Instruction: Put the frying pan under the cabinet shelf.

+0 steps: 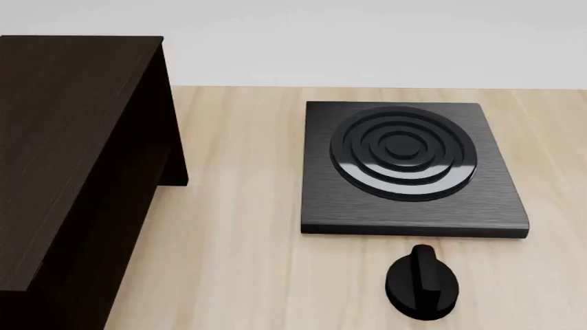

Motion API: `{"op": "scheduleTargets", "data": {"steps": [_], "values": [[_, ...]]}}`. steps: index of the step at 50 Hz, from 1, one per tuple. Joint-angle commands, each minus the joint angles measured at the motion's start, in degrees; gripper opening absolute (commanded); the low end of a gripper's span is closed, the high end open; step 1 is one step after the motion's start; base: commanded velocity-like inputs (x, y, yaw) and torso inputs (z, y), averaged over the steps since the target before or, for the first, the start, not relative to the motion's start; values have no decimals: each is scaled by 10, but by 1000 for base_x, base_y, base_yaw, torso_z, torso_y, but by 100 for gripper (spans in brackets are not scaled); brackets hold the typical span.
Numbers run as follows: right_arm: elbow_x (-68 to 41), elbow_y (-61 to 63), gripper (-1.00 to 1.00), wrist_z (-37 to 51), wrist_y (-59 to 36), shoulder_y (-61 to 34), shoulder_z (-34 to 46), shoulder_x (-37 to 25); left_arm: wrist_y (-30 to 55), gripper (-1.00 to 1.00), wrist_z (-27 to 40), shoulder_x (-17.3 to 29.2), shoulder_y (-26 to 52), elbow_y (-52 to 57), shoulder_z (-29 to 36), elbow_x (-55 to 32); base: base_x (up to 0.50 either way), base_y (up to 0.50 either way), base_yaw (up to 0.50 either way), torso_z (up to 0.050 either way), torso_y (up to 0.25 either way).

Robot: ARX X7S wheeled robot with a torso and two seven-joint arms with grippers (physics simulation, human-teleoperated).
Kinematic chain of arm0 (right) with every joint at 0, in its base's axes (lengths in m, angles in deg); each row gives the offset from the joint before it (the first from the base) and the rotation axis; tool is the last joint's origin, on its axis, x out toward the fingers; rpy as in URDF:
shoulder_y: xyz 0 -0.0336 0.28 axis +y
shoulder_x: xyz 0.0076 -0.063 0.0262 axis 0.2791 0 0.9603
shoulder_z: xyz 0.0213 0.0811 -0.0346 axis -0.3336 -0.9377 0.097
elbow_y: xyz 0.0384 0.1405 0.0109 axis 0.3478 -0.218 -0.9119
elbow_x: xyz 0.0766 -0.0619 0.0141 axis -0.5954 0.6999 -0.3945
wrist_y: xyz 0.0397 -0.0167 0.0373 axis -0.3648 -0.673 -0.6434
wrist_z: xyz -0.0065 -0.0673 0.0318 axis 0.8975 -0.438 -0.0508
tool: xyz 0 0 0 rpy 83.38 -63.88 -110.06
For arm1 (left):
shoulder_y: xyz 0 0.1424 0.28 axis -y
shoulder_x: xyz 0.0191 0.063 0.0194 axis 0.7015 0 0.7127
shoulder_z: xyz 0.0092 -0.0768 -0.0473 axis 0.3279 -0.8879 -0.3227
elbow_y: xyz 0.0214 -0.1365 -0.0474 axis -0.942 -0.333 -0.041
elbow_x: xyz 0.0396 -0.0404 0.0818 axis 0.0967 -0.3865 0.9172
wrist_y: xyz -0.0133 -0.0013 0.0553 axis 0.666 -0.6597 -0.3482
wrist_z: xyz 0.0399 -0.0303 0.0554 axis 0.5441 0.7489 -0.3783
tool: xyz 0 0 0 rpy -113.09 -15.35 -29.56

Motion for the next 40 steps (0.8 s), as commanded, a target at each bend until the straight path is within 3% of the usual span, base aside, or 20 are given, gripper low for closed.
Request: {"op": "scheduleTargets", "data": {"steps": [1, 40], "values": [[4, -9, 100, -3, 5, 1, 5, 2, -3, 100, -1, 2, 2, -3, 5, 1, 0, 0, 0, 0, 0], [29, -53, 100, -22, 35, 16, 13, 12, 10, 100, 10, 6, 6, 6, 17, -1, 0, 0, 0, 0, 0]]}}
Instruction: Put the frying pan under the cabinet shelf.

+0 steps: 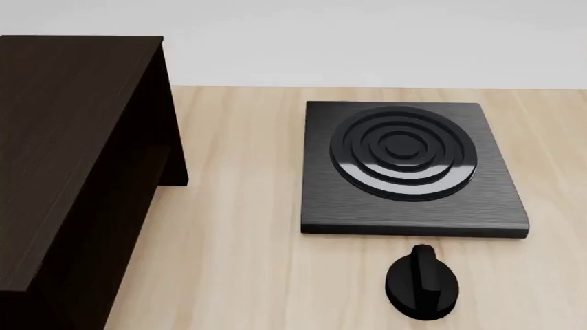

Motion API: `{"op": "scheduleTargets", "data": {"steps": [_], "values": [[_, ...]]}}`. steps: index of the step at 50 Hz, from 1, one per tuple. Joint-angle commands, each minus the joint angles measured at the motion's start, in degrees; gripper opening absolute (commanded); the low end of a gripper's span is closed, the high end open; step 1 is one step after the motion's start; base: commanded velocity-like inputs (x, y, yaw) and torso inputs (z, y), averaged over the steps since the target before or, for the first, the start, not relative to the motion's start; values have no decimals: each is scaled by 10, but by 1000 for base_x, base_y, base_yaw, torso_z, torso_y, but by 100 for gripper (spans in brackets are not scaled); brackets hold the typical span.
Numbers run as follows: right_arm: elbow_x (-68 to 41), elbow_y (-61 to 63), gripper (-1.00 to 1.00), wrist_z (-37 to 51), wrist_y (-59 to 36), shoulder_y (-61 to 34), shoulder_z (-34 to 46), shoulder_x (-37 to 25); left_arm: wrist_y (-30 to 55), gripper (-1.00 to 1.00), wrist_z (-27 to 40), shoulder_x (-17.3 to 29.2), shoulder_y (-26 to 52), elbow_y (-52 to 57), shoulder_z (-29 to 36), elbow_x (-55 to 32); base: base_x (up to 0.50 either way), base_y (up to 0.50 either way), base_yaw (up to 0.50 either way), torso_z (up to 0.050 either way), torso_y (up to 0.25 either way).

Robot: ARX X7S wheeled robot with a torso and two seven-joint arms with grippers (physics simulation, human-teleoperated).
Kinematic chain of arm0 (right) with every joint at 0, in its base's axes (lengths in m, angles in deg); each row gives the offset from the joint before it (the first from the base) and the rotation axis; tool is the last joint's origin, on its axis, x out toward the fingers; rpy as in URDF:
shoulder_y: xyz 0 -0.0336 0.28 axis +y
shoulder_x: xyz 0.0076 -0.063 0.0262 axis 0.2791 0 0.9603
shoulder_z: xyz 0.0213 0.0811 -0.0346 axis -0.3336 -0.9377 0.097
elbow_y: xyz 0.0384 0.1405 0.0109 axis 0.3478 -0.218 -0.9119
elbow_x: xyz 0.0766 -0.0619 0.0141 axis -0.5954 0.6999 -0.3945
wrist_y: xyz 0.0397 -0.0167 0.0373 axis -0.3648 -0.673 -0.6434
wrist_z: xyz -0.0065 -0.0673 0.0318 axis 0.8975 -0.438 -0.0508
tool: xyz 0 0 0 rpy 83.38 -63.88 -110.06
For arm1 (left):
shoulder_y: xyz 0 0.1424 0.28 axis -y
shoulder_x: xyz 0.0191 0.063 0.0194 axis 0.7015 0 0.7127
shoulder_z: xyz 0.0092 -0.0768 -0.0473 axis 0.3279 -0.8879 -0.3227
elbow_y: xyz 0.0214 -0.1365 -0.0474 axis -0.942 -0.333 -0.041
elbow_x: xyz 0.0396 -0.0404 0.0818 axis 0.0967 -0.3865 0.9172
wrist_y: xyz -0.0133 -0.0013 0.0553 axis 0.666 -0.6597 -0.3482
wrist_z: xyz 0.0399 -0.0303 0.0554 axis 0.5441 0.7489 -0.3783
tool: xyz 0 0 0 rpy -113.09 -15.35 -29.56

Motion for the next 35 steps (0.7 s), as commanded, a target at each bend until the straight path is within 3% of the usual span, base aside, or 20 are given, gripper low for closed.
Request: {"op": "scheduleTargets", "data": {"steps": [1, 35], "values": [[6, -11, 100, -6, 8, 5, 1, 2, 6, 100, 4, 0, 0, 6, 2, -3, 0, 0, 0, 0, 0], [17, -36, 100, -12, 15, -16, 30, -2, 18, 100, 10, 6, 4, 15, 7, -11, 0, 0, 0, 0, 0]]}}
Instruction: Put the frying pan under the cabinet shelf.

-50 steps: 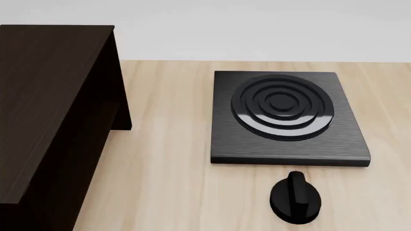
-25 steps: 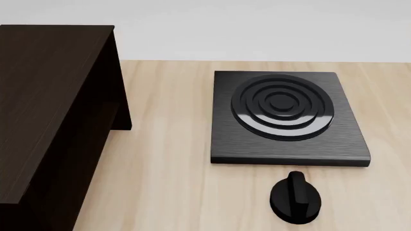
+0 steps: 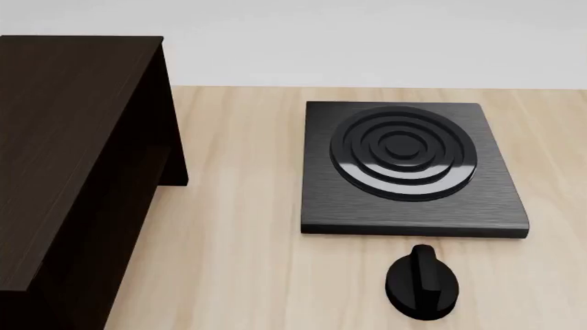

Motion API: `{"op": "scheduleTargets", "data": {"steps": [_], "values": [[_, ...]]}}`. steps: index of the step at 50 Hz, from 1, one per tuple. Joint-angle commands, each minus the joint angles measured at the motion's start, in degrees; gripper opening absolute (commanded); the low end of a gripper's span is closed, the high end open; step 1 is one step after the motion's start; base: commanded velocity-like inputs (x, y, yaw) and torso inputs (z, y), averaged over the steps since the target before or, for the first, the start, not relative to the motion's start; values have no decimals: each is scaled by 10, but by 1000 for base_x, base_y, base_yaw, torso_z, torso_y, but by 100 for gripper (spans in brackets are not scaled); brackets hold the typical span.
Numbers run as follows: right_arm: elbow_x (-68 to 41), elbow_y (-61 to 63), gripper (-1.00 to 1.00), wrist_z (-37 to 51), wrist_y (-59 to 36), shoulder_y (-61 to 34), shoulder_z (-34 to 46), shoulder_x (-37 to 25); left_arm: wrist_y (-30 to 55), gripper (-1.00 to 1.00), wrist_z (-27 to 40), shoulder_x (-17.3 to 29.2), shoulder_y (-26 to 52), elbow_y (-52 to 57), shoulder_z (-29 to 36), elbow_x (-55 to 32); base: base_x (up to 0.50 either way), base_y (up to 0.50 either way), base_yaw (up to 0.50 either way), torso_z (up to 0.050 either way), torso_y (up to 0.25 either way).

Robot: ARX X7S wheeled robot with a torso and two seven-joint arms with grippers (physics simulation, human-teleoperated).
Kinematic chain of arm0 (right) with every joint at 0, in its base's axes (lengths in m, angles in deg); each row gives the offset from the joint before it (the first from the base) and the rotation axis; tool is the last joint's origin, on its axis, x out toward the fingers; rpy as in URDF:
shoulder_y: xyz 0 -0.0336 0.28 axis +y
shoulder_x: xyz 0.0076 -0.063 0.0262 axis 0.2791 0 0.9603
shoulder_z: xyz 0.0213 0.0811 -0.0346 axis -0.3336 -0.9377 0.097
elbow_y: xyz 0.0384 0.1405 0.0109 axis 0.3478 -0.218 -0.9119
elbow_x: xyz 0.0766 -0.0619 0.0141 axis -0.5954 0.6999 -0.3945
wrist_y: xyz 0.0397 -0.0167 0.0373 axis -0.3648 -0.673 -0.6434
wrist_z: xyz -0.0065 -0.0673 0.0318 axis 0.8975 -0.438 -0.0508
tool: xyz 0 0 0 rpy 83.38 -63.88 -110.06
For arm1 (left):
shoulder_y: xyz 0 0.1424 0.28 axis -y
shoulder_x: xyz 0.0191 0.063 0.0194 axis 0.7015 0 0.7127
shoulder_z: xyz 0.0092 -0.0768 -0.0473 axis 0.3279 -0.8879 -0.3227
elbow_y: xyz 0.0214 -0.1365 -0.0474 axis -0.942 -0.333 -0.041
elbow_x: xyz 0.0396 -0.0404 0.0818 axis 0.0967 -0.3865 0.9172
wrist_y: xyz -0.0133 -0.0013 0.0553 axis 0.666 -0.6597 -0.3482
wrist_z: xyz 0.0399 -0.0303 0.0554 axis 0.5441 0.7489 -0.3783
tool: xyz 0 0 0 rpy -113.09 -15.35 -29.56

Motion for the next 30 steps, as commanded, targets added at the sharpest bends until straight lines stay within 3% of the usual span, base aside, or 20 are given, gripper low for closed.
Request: {"op": "scheduleTargets", "data": {"steps": [1, 9, 10, 30], "values": [[2, -8, 100, 0, -2, -11, 10, -4, 7, 100, 6, 1, 2, 5, 3, -2, 0, 0, 0, 0, 0], [5, -8, 100, 3, 1, -14, 17, 0, 8, 100, 9, 2, 5, 4, 11, -1, 0, 0, 0, 0, 0], [8, -7, -100, 8, 3, -14, 17, 1, 7, 100, 7, 3, 5, 1, 10, -1, 0, 0, 0, 0, 0], [9, 8, -100, -6, 22, -3, 11, 6, -14, 100, -3, -7, -13, -7, 7, 3, 1, 0, 0, 0, 0]]}}
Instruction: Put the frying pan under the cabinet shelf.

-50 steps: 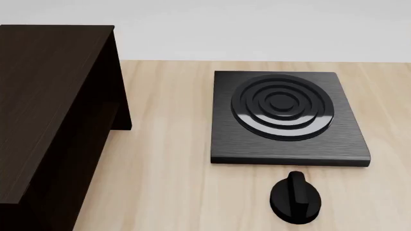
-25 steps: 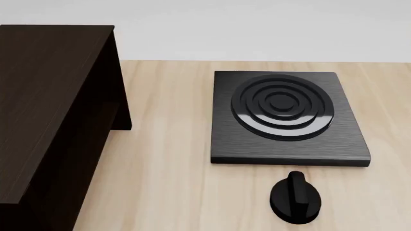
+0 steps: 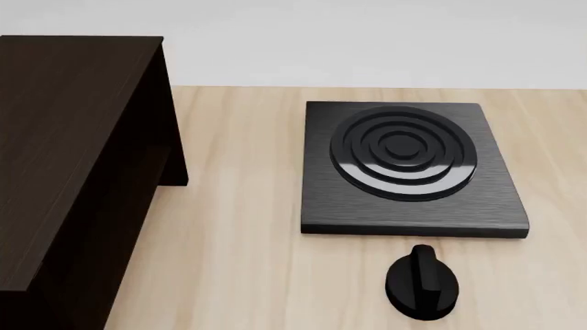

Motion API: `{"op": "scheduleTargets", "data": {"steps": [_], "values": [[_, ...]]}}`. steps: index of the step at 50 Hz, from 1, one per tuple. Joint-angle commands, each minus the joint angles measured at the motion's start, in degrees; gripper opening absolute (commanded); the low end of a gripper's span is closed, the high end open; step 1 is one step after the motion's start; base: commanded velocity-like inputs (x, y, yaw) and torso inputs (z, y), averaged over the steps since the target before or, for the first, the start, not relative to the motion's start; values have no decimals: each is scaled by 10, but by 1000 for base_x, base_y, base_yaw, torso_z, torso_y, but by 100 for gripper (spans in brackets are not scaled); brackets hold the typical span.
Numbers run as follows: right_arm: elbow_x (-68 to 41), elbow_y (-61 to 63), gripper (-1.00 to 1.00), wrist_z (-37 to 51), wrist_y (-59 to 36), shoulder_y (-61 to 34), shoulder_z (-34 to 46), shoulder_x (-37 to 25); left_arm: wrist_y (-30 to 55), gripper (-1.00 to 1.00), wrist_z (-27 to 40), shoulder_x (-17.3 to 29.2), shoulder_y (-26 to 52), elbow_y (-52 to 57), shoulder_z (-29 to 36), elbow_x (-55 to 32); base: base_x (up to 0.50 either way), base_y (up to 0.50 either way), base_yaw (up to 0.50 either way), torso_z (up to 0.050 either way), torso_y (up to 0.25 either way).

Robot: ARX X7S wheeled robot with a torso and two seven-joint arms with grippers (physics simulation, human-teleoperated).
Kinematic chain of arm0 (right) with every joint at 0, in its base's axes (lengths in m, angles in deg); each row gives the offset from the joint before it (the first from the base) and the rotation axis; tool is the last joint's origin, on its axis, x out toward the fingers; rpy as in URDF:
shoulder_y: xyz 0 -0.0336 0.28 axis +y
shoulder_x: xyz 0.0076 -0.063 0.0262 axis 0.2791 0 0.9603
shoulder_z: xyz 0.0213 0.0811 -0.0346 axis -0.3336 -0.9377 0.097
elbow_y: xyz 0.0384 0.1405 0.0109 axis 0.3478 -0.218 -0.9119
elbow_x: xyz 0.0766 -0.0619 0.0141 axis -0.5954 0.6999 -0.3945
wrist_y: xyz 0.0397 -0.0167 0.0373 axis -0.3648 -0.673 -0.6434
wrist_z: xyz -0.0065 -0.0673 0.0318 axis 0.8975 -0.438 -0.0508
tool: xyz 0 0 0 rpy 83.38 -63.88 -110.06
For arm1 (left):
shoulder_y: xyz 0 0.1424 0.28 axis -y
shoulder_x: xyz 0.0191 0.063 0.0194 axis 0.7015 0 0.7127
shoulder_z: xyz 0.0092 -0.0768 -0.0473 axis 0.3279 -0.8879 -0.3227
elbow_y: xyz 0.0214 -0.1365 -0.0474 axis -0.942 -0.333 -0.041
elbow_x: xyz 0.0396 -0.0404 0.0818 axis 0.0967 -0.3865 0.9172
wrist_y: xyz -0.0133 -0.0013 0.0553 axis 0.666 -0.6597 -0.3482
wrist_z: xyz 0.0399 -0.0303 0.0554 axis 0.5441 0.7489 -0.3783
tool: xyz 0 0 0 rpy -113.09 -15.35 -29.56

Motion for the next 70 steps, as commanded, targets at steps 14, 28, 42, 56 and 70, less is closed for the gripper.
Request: {"op": "scheduleTargets", "data": {"steps": [14, 28, 42, 56, 70], "values": [[-29, 116, -100, 15, -12, 3, -68, -3, 2, 100, -2, -2, -12, 12, -13, -9, 0, 0, 0, 0, 0], [-81, 224, -100, 46, -56, 11, -144, -16, 8, 100, 0, -3, -13, 22, -20, -19, 0, 0, 0, 0, 1], [-148, 295, -100, 79, -101, -4, -206, -33, 4, 100, -1, -5, -14, 22, -20, -22, 0, 0, 0, 0, 1], [-227, 334, -100, 157, -117, -115, -130, -88, 4, 100, 2, -6, -15, 25, -18, -24, 0, 0, 1, 0, 1], [-239, 322, -100, 201, -97, -283, 86, -120, 14, 100, 7, -5, -19, 35, -27, -31, 0, 0, 0, 0, 1]]}}
